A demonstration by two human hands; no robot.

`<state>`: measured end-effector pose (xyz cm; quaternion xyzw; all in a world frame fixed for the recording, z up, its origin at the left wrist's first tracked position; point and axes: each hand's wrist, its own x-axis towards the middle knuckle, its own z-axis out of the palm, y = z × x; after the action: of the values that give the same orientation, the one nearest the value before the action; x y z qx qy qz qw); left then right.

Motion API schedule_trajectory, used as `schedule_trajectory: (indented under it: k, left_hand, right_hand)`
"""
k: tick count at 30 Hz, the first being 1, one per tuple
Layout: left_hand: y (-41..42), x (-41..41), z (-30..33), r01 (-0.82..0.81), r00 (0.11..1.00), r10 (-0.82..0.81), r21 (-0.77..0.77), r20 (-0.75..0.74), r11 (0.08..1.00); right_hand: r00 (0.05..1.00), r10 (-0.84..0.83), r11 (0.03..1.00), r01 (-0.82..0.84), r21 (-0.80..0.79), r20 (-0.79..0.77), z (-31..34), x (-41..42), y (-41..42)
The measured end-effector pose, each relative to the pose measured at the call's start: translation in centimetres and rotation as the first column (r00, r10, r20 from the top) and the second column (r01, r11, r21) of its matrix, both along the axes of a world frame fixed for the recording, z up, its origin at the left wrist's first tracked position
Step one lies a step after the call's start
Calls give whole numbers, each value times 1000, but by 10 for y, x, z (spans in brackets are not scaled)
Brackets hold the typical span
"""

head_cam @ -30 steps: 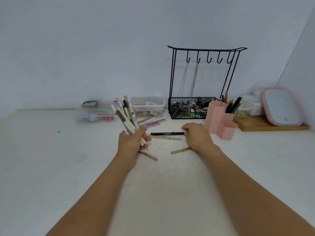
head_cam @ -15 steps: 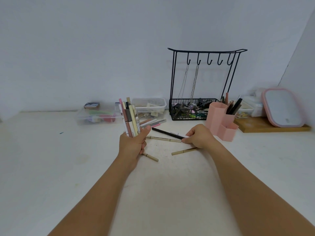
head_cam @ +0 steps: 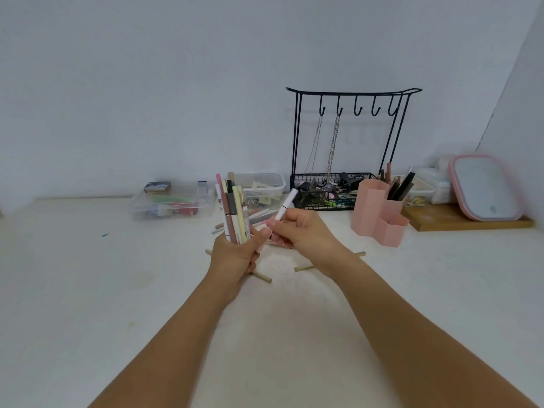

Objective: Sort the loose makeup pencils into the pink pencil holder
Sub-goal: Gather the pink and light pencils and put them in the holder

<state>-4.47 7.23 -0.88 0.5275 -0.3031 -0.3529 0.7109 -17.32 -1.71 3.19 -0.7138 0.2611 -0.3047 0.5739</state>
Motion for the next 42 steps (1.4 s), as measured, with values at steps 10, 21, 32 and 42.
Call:
schedule_trajectory:
  k: [10,21,32,42]
  left_hand:
    - [9,-13,2,60,942,-52,-12,333,998]
    - [-17,-56,28,-24,787,-24,70,617,997]
    - [-35,-78,23,314,677,-305,-111,-670,943]
    - [-54,-96,45,92,980,-83,40,-179,995]
  right_hand:
    - [983,37,972,-78,-223,-182,8,-2,14]
    - [972,-137,932,61,358,192,38,-5,22]
    - [778,-443,845,197,497,446,25,-52,0]
    - [775,-632,749,618,-238,23,20,-117,-45]
